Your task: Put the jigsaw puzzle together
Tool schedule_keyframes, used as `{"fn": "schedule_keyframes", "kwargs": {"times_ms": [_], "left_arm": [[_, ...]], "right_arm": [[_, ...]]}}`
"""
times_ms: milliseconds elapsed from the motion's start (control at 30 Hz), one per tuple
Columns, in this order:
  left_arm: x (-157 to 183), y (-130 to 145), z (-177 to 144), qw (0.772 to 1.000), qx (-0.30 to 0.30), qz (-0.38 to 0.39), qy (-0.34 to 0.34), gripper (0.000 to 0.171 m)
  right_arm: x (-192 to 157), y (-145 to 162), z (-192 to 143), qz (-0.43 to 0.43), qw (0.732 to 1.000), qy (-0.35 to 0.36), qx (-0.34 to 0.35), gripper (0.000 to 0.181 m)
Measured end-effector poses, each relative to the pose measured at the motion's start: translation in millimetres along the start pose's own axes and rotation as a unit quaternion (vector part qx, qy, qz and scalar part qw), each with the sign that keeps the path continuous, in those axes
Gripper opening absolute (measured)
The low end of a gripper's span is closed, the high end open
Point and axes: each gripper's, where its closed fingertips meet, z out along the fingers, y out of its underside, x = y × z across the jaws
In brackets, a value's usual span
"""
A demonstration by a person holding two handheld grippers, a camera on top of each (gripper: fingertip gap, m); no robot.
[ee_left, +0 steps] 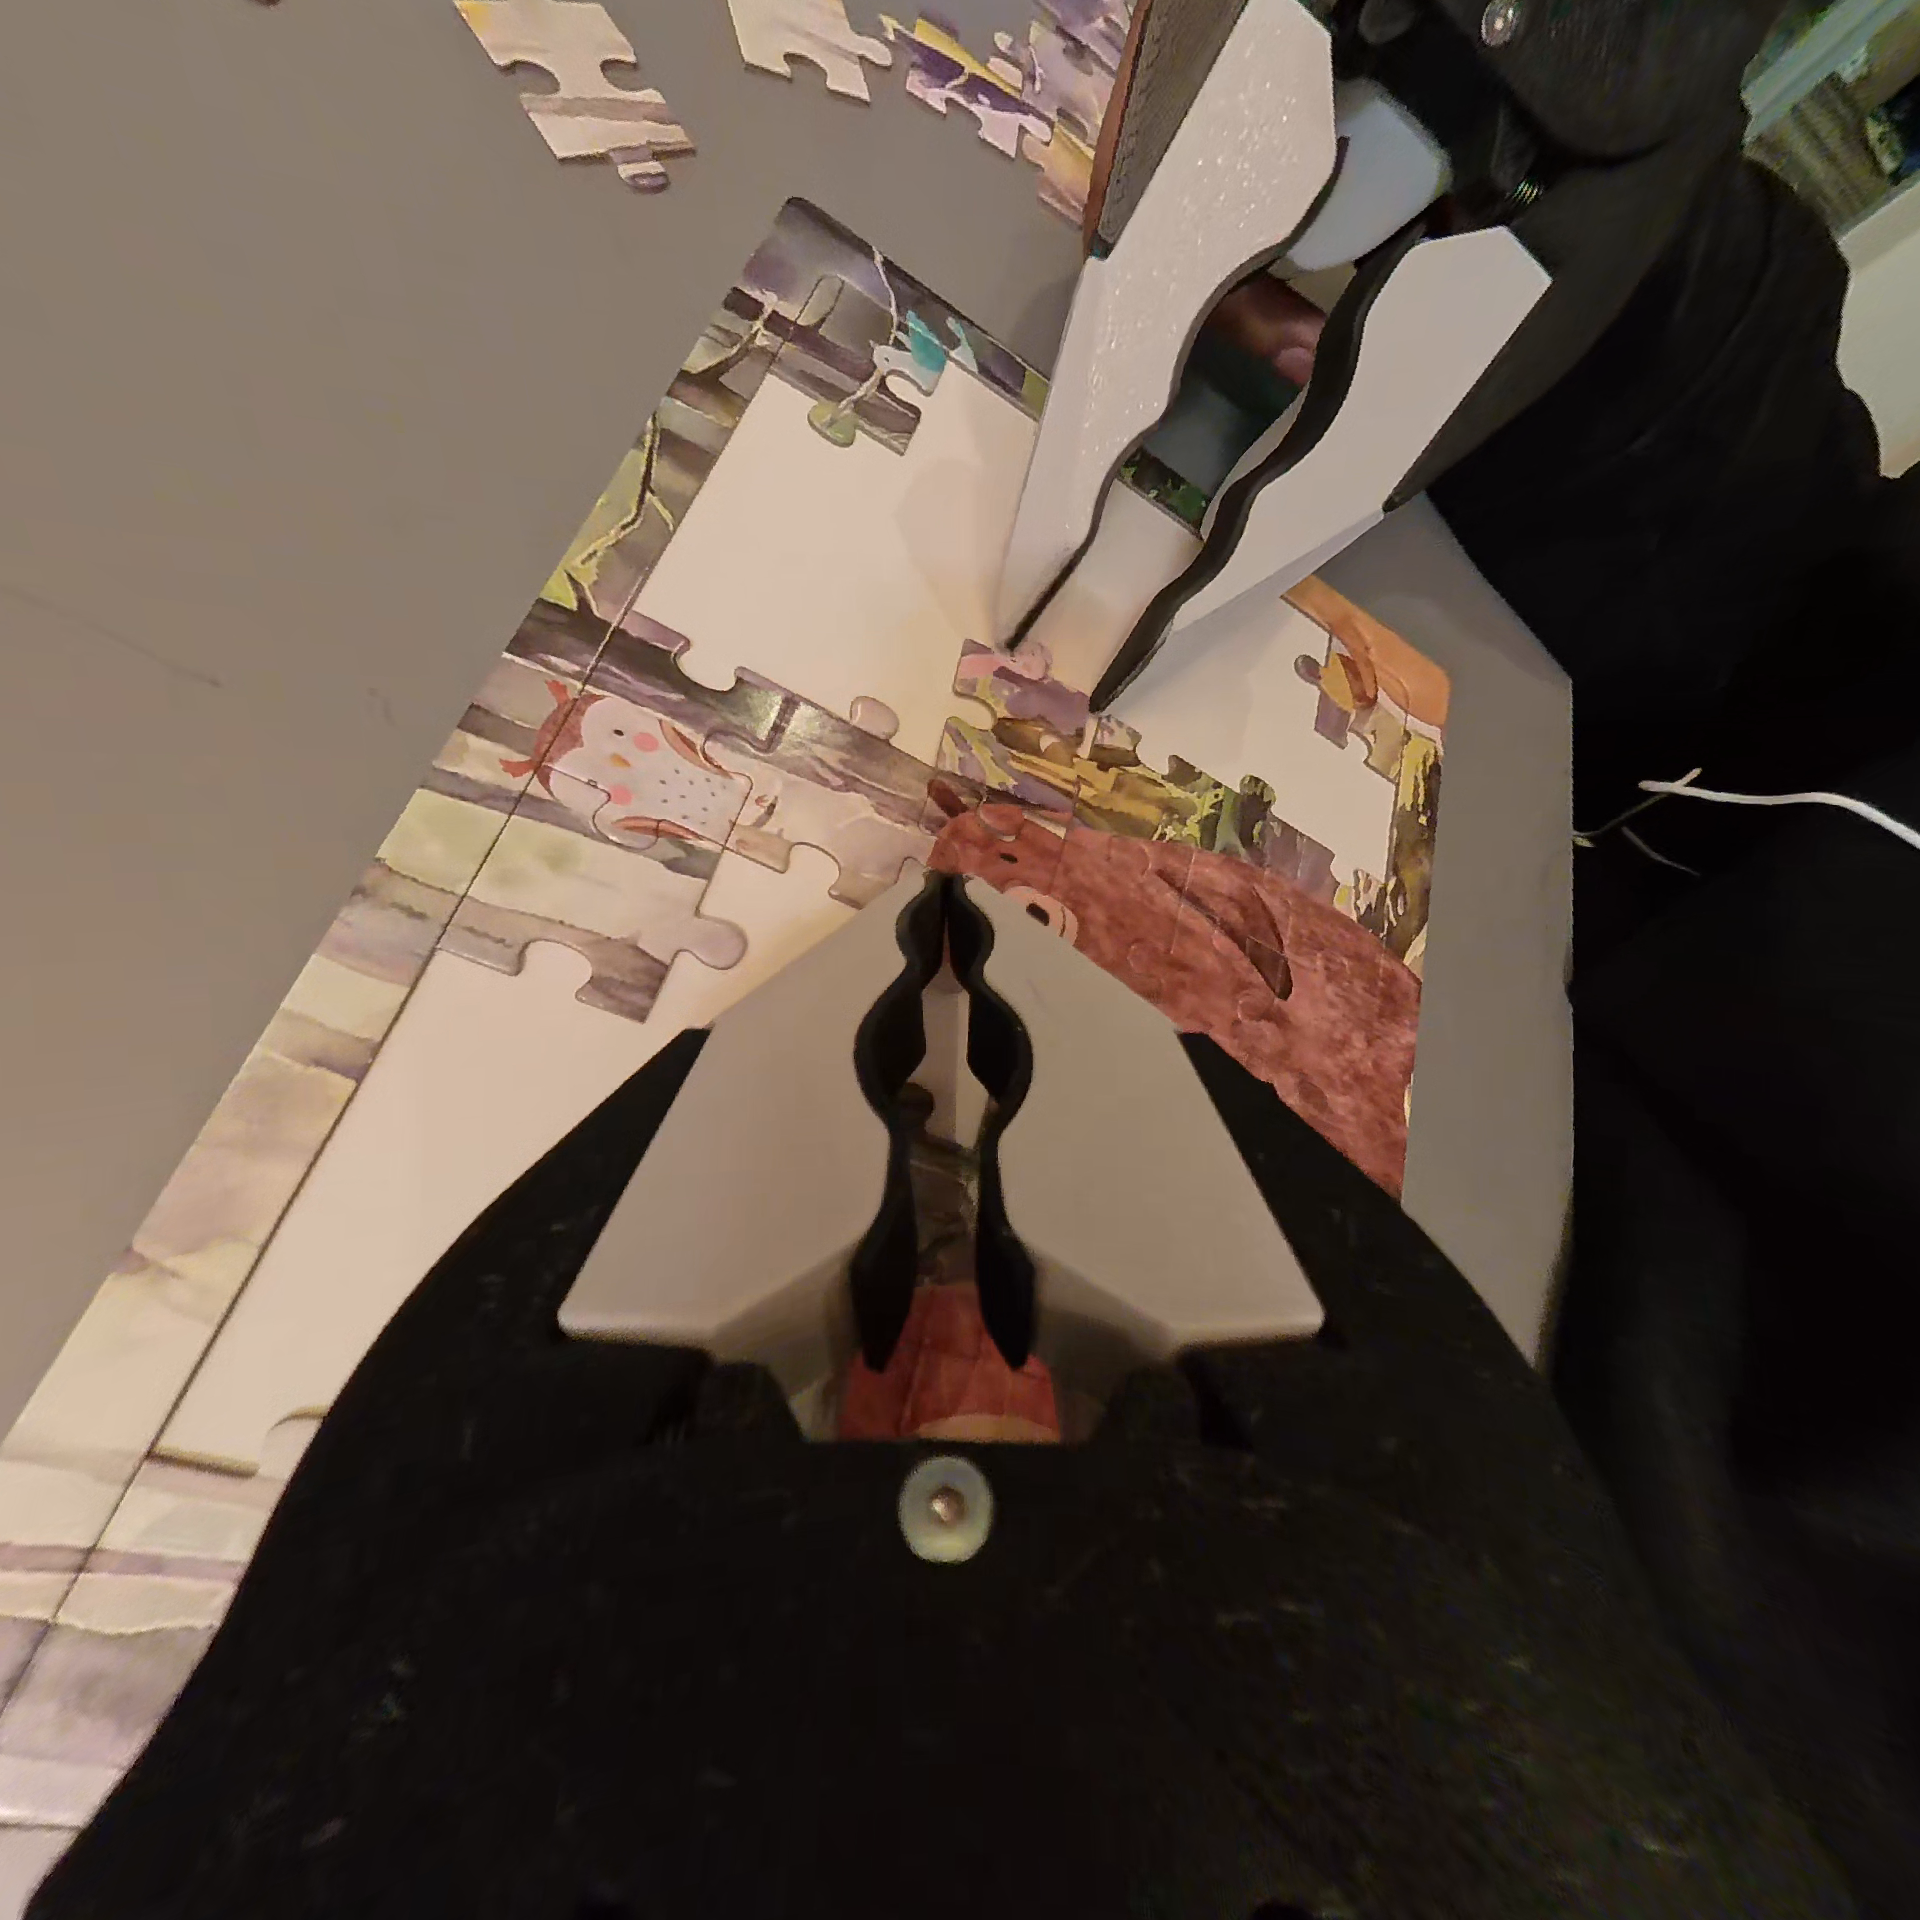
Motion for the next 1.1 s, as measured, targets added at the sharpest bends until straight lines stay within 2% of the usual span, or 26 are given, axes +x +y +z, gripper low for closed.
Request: {"fn": "schedule_keyframes", "kwargs": {"times_ms": [367, 567, 867, 1100], "left_arm": [[-0.9, 0.7, 0.1, 1.000, -0.001, -0.001, -0.003, 0.000], [-1.1, 0.9, 0.2, 1.000, -0.001, -0.004, -0.001, 0.000], [-1.2, 1.0, 0.2, 1.000, -0.001, -0.004, -0.001, 0.000], [-1.4, 0.9, 0.3, 1.000, -0.001, -0.003, -0.002, 0.000]], "right_arm": [[-3.9, -6.1, -3.0, 0.010, 1.000, -0.017, 0.019, 0.024], [0.3, -15.9, 2.6, -0.004, 1.000, 0.009, 0.029, 0.044], [-4.6, -5.5, 3.4, 0.041, 0.999, -0.029, 0.012, 0.043], [-5.0, -5.3, 2.2, 0.043, 0.998, -0.033, 0.013, 0.040]]}}
